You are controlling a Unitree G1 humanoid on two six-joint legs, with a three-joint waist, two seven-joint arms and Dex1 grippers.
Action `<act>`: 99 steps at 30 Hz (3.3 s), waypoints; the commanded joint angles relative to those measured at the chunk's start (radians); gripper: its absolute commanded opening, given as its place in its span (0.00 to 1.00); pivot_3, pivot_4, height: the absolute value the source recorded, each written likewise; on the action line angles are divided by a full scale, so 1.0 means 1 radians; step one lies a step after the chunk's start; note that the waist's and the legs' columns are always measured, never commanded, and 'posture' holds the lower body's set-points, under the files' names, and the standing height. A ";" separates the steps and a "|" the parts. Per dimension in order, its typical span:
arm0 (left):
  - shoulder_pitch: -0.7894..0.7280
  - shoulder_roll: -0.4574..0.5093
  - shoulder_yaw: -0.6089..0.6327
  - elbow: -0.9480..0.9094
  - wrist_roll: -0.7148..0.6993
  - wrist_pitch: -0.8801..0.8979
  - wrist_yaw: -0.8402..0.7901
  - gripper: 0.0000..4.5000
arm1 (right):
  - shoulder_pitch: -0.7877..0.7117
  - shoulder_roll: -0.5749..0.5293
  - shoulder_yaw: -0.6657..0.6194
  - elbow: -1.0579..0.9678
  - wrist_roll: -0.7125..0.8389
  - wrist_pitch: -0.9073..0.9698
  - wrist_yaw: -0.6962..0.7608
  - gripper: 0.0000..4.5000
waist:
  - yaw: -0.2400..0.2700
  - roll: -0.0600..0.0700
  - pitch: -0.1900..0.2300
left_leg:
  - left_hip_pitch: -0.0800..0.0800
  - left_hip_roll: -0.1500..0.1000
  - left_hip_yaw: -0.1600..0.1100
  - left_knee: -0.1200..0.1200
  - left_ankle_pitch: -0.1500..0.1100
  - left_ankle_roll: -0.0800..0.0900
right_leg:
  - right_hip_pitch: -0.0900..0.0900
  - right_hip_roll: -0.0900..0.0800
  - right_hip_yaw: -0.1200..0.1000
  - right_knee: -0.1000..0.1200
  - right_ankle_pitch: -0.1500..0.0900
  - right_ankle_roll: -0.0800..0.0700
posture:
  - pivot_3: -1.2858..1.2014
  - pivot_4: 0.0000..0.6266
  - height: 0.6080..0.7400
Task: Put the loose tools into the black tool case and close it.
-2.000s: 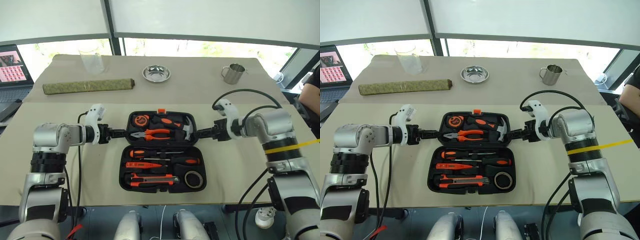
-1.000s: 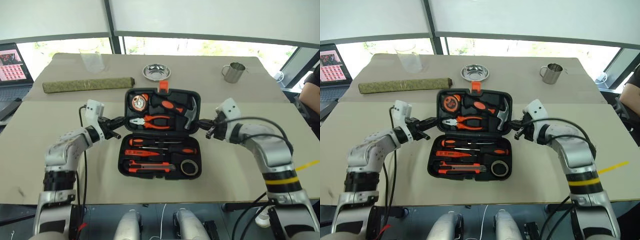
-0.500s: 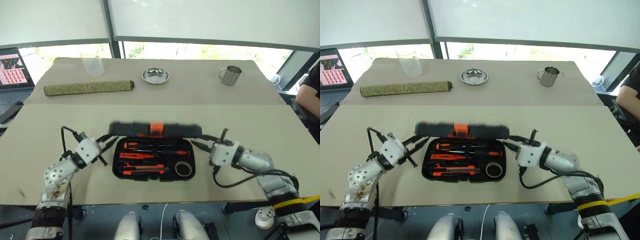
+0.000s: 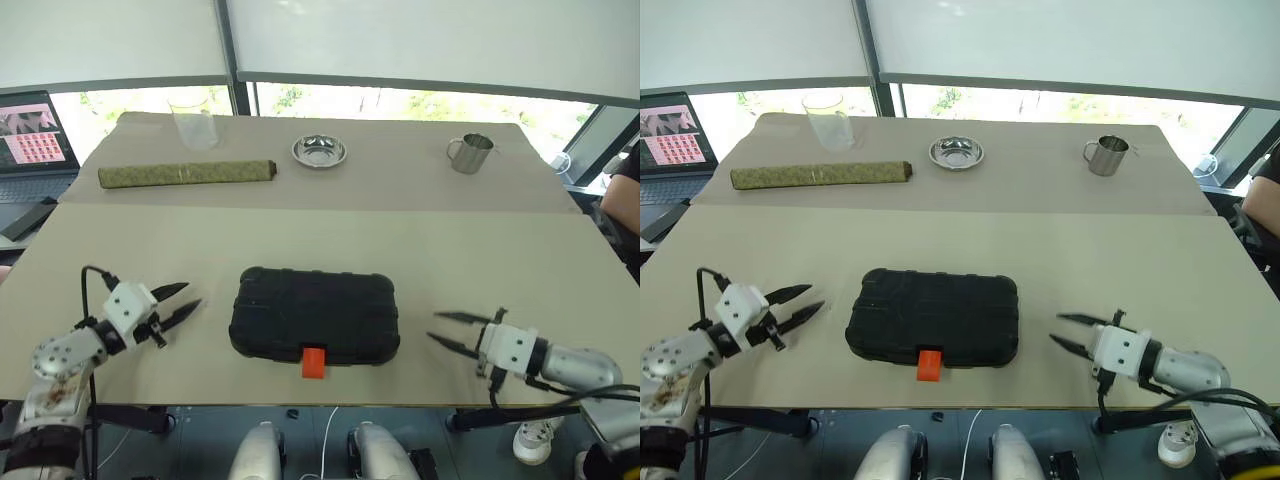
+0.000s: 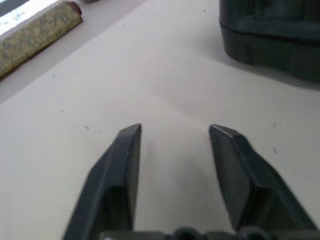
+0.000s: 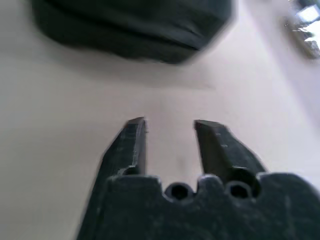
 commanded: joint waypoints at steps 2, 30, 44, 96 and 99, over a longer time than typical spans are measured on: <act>-0.168 -0.045 -0.088 0.021 0.017 0.138 -0.008 0.01 | 0.055 -0.064 0.052 -0.287 0.127 0.295 0.088 0.00 | 0.001 0.000 0.000 | 0.000 0.000 -0.001 0.001 0.000 0.000 | 0.000 0.001 -0.001 0.000 0.000 0.000 | 0.52 0.24 1.00; -0.002 -0.041 -0.112 -0.299 -0.044 0.436 -0.130 0.01 | -0.442 0.309 0.212 0.057 -0.163 0.516 0.012 0.00 | -0.009 -0.003 -0.001 | -0.005 0.000 -0.001 0.006 0.000 0.000 | -0.004 0.002 0.000 0.002 0.001 0.001 | 0.52 0.24 1.00; -0.198 -0.013 -0.071 -0.268 -0.198 0.587 -0.218 0.01 | -0.210 0.159 -0.011 -0.301 0.158 0.718 0.179 0.00 | 0.006 -0.002 -0.001 | -0.006 0.000 -0.002 0.006 0.000 0.000 | -0.004 0.002 -0.001 0.001 0.001 0.002 | 0.52 0.24 1.00; -0.267 -0.086 -0.316 -0.283 -0.065 0.576 -0.264 0.01 | -0.308 0.358 0.119 -0.222 -0.023 0.572 0.063 0.00 | -0.008 -0.002 -0.001 | -0.006 -0.001 -0.003 0.005 0.000 0.000 | -0.004 0.002 -0.001 0.001 0.001 0.002 | 0.52 0.24 1.00; -0.267 -0.083 -0.338 -0.270 -0.043 0.568 -0.260 0.01 | -0.318 0.359 0.129 -0.201 -0.045 0.567 0.053 0.00 | -0.008 -0.001 -0.001 | -0.005 -0.001 -0.003 0.005 0.000 0.000 | -0.003 0.002 -0.001 0.001 0.001 0.002 | 0.52 0.24 1.00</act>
